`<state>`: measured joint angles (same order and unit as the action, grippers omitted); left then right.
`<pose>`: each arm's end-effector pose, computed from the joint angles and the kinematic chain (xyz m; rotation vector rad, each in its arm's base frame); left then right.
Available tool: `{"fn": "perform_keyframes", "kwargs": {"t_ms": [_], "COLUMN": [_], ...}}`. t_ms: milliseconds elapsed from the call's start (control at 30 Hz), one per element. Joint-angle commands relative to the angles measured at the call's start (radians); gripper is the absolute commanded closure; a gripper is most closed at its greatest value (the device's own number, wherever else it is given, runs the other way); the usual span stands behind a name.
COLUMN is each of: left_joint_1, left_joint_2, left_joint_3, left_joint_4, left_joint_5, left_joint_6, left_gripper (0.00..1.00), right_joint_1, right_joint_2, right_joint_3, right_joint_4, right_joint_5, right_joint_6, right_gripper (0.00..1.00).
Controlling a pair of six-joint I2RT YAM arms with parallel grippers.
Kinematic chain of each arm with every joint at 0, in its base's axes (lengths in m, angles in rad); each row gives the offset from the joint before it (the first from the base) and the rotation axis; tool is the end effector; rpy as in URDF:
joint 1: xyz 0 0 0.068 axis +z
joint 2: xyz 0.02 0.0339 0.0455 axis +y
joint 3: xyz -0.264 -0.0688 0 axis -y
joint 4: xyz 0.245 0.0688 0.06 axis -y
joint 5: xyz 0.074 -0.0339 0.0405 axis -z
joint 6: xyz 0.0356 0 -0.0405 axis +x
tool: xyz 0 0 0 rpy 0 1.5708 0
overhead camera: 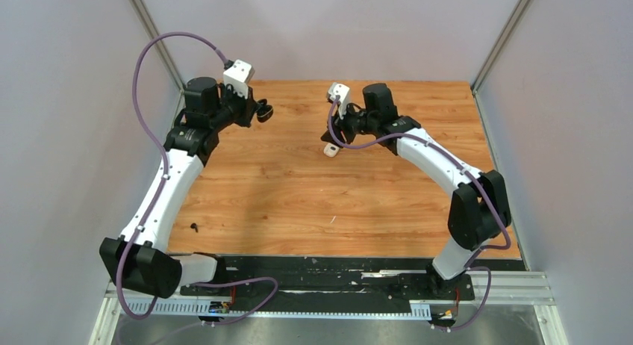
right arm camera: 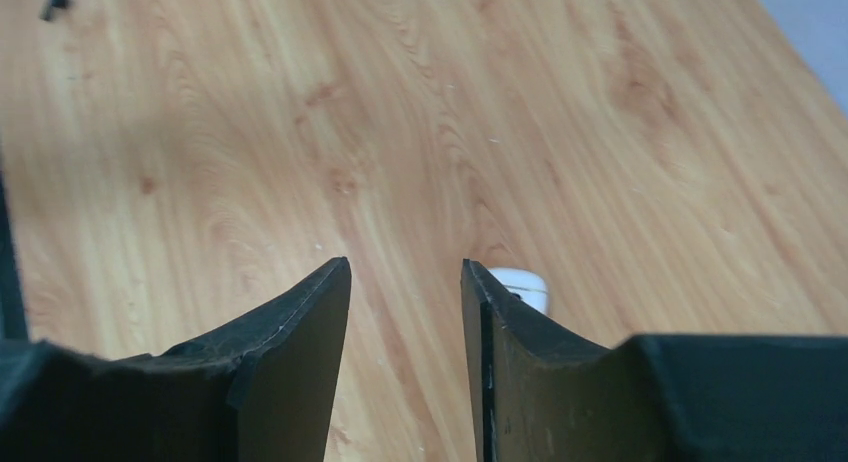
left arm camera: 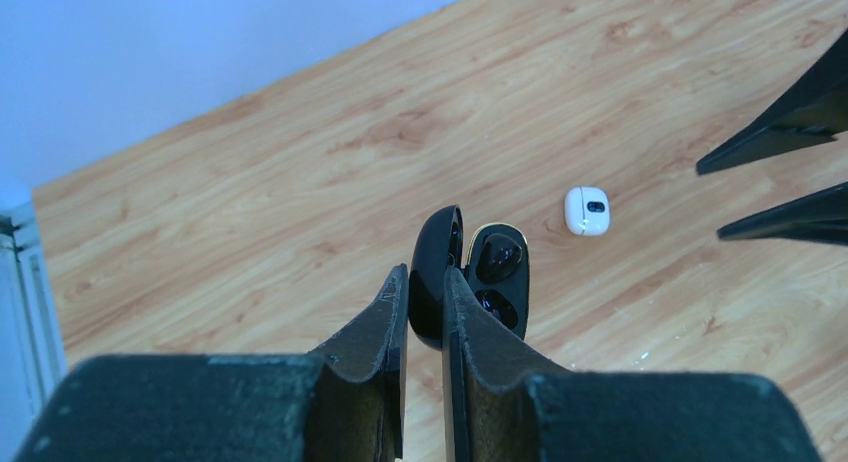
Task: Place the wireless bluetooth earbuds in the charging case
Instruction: Move the earbud to the center of the board.
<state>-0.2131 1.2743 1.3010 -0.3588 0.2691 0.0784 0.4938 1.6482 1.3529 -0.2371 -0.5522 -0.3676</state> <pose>0.2800 -0.0703 0.3972 0.4566 1.8500 -0.3472 0.3276 0.1976 0.3099 -1.1602 1.7282 0.6551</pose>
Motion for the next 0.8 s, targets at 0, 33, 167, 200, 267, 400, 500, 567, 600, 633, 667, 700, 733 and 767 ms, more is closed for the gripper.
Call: {"fn": "perform_keyframes", "kwargs": {"t_ms": [0, 33, 167, 200, 267, 400, 500, 567, 600, 633, 667, 700, 733, 767], "left_joint_1": [-0.003, -0.003, 0.002, 0.003, 0.004, 0.006, 0.007, 0.012, 0.012, 0.012, 0.011, 0.012, 0.012, 0.012], "left_joint_2": [-0.037, -0.040, -0.066, -0.073, -0.079, -0.110, -0.123, -0.131, -0.133, -0.137, -0.140, -0.145, -0.147, -0.153], "left_joint_3": [0.069, 0.077, 0.148, 0.177, 0.228, 0.285, 0.326, 0.344, 0.350, 0.361, 0.365, 0.370, 0.372, 0.374], "left_joint_4": [0.000, -0.012, -0.065, -0.071, -0.102, -0.111, -0.126, -0.128, -0.130, -0.131, -0.133, -0.132, -0.131, -0.128], "left_joint_5": [-0.038, -0.060, -0.128, -0.136, -0.139, -0.136, -0.139, -0.114, -0.095, -0.088, -0.075, -0.071, -0.065, -0.059], "left_joint_6": [0.032, 0.035, 0.061, 0.063, 0.066, 0.039, 0.000, 0.008, 0.015, 0.030, 0.038, 0.039, 0.036, 0.034], "left_gripper": [1.00, 1.00, 1.00, 1.00, 1.00, 1.00, 1.00, 1.00, 1.00, 1.00, 1.00, 1.00, 1.00, 1.00], "right_joint_1": [-0.007, -0.004, 0.044, 0.070, 0.129, 0.214, 0.264, 0.302, 0.324, 0.349, 0.375, 0.397, 0.420, 0.439], "right_joint_2": [0.078, 0.105, 0.234, 0.258, 0.313, 0.459, 0.554, 0.606, 0.625, 0.652, 0.681, 0.714, 0.750, 0.796], "right_joint_3": [0.131, 0.155, 0.234, 0.250, 0.289, 0.385, 0.466, 0.532, 0.554, 0.584, 0.619, 0.662, 0.703, 0.749], "right_joint_4": [-0.062, -0.071, -0.074, -0.075, -0.075, -0.063, -0.036, -0.008, 0.016, 0.028, 0.034, 0.037, 0.038, 0.044], "right_joint_5": [-0.251, -0.283, -0.326, -0.311, -0.295, -0.240, -0.163, -0.121, -0.105, -0.088, -0.080, -0.077, -0.067, -0.049], "right_joint_6": [0.083, 0.101, 0.142, 0.130, 0.120, 0.148, 0.158, 0.181, 0.188, 0.187, 0.183, 0.185, 0.197, 0.221], "right_gripper": [0.54, 0.53, 0.54, 0.54, 0.54, 0.53, 0.53, 0.52, 0.51, 0.49, 0.48, 0.46, 0.44, 0.41]}}
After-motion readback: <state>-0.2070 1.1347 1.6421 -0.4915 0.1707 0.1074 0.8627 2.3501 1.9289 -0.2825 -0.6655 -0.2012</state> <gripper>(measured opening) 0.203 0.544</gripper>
